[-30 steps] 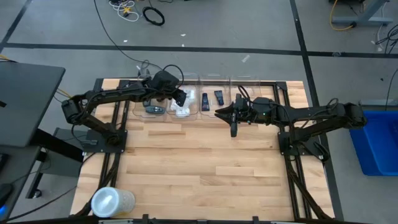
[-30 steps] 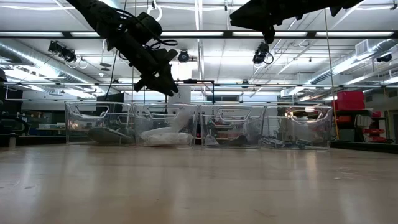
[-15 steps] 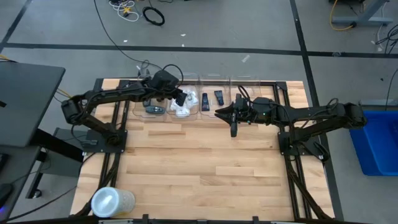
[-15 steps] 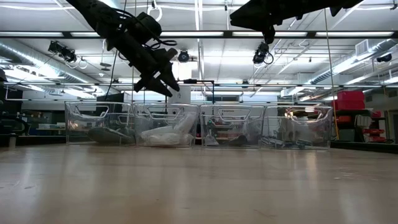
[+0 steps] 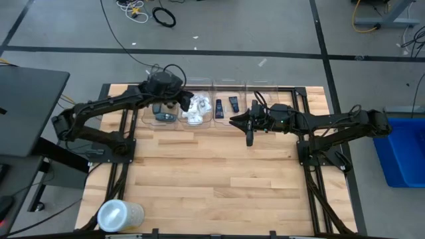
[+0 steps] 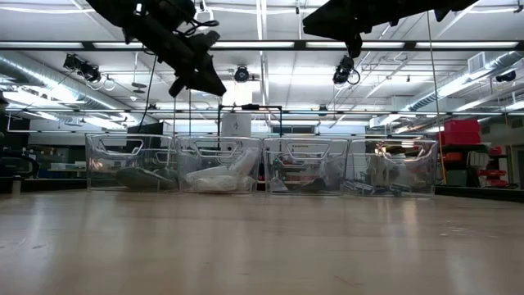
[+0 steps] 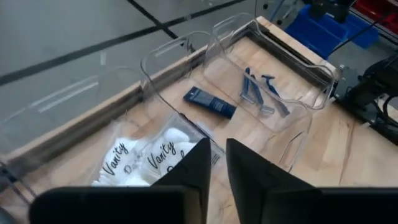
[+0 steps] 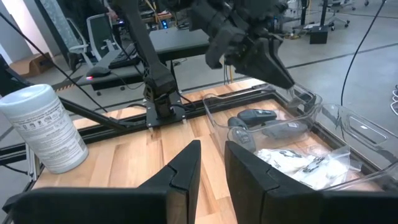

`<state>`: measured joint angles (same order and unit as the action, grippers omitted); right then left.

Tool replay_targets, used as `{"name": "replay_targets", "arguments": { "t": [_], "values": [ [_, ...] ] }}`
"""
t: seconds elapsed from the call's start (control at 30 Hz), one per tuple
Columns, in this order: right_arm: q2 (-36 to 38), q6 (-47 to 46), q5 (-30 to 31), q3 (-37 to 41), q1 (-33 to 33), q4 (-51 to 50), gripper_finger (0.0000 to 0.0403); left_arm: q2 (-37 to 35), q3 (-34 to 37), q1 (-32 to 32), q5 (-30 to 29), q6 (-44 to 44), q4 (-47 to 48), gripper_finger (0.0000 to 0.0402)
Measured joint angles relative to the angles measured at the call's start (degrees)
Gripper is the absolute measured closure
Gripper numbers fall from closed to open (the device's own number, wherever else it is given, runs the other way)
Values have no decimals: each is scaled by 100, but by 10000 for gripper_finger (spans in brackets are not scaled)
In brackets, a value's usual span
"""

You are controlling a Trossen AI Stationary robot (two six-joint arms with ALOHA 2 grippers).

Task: Pick & Place Travel size toiletries
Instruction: Return to home position

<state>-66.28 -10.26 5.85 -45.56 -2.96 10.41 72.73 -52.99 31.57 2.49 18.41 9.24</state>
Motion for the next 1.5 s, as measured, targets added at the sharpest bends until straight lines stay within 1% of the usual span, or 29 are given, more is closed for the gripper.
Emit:
{"name": "replay_targets", "arguments": {
  "t": [0.27, 0.37, 0.47, 0.63, 0.8, 0.9, 0.97, 1.1, 1.23, 1.37, 1.43, 1.5],
  "values": [
    [0, 0, 4, 0, 0, -10, 324, -292, 0, -71, -36, -128, 29, 386],
    [0, 0, 3, 0, 0, -10, 323, -316, 0, -259, -38, -149, 35, 396],
    [0, 0, 0, 0, 0, -2, 323, -317, 0, -565, -90, -238, 44, 393],
    [0, 0, 4, 0, 0, 3, 322, -317, 0, -1212, -435, -291, 36, 396],
    [0, 0, 4, 0, 0, 5, 323, -317, 0, -1867, -970, -607, 45, 394],
    [0, 0, 2, 0, 0, 5, 323, -317, 0, -2162, -1291, -882, 51, 397],
    [0, 2, 4, 0, 0, 5, 323, -317, 0, -2295, -1386, -1055, 74, 397],
    [0, 2, 4, 0, 0, 5, 321, -319, 42, -2442, -1349, -1378, 191, 397],
    [0, 2, 4, 0, 0, 7, 323, -321, 427, -2533, -1282, -1436, -6, 397],
    [0, 2, 4, 0, 0, 7, 321, -398, 809, -2608, -1009, -1705, -490, 398],
    [0, 2, 4, 0, 0, 7, 321, -511, 989, -2625, -891, -1722, -561, 398],
    [0, 2, 4, 0, 0, 8, 320, -604, 1083, -2634, -887, -1713, -801, 397]
  ]
}}
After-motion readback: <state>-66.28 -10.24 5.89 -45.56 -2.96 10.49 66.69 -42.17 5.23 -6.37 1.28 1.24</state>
